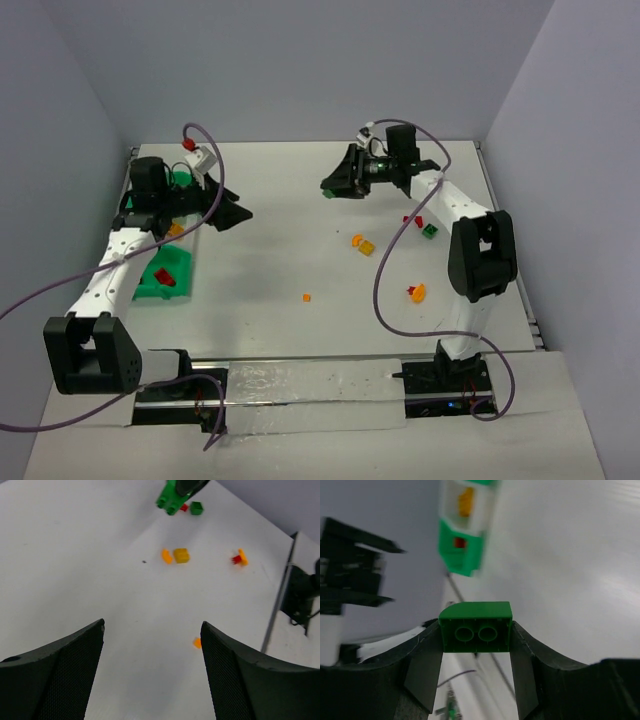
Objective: Sort the legos into containers by color
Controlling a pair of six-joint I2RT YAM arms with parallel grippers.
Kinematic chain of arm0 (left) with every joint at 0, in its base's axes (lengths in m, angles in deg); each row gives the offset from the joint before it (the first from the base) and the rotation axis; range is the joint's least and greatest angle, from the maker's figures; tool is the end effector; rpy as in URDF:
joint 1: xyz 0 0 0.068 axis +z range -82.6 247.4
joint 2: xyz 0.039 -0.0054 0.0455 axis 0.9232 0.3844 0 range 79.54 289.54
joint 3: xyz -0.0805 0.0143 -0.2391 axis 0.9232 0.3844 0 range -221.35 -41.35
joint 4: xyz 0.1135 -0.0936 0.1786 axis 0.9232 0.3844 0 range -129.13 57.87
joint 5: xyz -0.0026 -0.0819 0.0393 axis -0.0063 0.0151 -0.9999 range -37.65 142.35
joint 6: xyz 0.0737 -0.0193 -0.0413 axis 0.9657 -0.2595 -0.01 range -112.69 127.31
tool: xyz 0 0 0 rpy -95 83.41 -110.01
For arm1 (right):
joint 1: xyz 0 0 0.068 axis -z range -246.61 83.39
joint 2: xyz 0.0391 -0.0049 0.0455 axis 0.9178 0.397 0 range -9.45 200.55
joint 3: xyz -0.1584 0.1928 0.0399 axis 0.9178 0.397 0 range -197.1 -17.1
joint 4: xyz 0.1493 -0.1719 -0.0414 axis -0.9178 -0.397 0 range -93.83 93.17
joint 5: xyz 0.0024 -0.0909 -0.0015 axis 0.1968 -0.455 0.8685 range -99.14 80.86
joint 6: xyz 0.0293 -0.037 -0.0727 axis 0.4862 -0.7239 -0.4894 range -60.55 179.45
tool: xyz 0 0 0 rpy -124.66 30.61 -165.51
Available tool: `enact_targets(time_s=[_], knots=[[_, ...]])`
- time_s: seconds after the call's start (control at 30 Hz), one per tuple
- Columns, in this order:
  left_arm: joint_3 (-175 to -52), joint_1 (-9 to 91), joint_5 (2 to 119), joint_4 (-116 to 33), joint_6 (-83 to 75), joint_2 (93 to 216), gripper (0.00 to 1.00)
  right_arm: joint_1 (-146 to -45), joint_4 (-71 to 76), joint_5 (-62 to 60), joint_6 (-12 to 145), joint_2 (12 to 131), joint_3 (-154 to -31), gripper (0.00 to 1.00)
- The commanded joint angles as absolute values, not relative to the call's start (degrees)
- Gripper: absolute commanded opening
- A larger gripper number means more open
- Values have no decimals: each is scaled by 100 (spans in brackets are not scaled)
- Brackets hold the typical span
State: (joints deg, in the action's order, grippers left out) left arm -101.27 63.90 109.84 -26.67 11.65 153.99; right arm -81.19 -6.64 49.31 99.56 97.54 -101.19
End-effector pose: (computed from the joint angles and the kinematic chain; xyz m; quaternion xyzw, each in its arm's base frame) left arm 0.2738 -0.0814 0.3002 0.3018 0.7286 -0.4066 0.4612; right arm 0.3768 0.1655 0.2569 -0.0591 0.7987 0.5728 0.1748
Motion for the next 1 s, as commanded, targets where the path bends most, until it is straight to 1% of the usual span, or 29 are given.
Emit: enact_targets(time_s=[0.0,0.03,0.17,0.47,0.57,0.77,0.9,0.97], knots=[[-9992,5864,11285,-3883,242,15306,83,-8496,2481,6177,12570,9591,-9605,18],[-9997,5688,11208,-4100,108,15326,83,-8604,3597,6269,13287,9643,-9455,18],[-10175,5417,11030,-4174,36,15456,82,-8826,5036,6397,14566,9819,-9254,19],[-10514,5072,10695,-4282,-60,15730,83,-9199,5256,6390,14887,9919,-9230,19],[-10603,5026,10540,-4225,10,15789,89,-9236,5256,6395,14919,9923,-9177,19],[-10752,4973,10394,-4150,107,15856,95,-9290,5025,6364,14823,9945,-9163,19],[-10850,4919,10331,-4026,276,15900,94,-9351,4912,6345,14824,9972,-9137,19],[-10885,4867,10297,-3965,364,15917,93,-9359,4852,6328,14867,9990,-9128,20]])
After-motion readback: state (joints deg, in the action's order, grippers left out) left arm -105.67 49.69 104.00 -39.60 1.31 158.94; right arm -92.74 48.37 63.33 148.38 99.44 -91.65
